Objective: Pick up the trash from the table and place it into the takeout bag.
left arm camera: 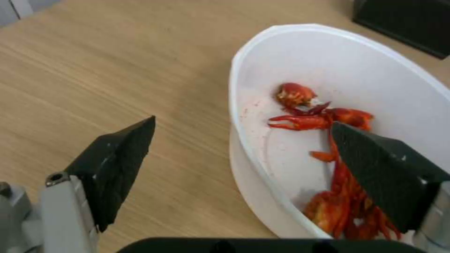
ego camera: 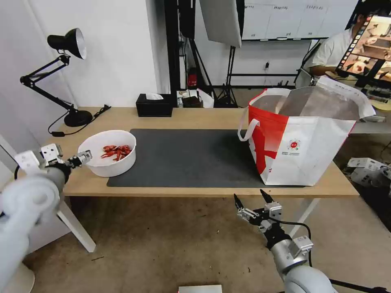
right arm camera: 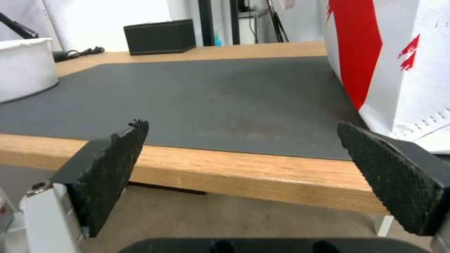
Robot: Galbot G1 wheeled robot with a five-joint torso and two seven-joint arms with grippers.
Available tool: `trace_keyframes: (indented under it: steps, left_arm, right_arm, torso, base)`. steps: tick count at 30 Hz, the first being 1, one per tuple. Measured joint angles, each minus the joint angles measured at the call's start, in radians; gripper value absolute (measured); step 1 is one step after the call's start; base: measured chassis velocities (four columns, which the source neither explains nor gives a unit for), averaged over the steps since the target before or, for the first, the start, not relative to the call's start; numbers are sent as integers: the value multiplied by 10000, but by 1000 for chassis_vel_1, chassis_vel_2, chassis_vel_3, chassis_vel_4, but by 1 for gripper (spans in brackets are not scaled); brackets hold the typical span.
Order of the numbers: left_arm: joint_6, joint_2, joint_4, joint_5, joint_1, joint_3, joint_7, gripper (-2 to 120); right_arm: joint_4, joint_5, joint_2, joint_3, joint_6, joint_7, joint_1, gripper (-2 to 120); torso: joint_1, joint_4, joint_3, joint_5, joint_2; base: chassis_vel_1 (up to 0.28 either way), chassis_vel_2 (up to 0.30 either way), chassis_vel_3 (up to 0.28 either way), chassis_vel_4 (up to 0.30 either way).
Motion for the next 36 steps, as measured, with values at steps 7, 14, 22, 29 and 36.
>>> trace_keyframes:
  steps: [7, 14, 22, 29, 36]
  left_arm:
    - [642, 43, 999, -1461, -1040, 570, -495, 100]
    - [701, -202, 2028, -2733, -2149, 1117, -909, 100]
    - [741, -327, 2454, -2928, -2496, 1456, -1201, 83]
    - [710, -273, 2339, -2985, -2440, 1489, -1224, 59]
    - [721, -126, 2303, -3079, -2318, 1367, -1130, 29]
  right_arm:
    - [0, 0, 0, 0, 0, 0, 0, 100]
    - [0, 0, 0, 0, 1, 0, 0, 100]
    - [0, 0, 0, 0, 0, -1, 1, 100]
    - [0, 1, 0, 0, 0, -1, 0, 100]
    - [0, 0, 0, 0, 0, -1, 1, 100]
  torso:
    - [-1, 2, 0, 0, 0]
    - [-1, 0, 0, 1, 0]
    - [-2, 0, -1, 0, 0]
    - [-1, 1, -1, 1, 0]
    - [-2, 1, -1, 2, 0]
  base:
    - [0, 0, 0, 0]
    - [0, 0, 0, 0]
    - [0, 0, 0, 0]
    - [0, 0, 0, 0]
    - [0, 0, 0, 0]
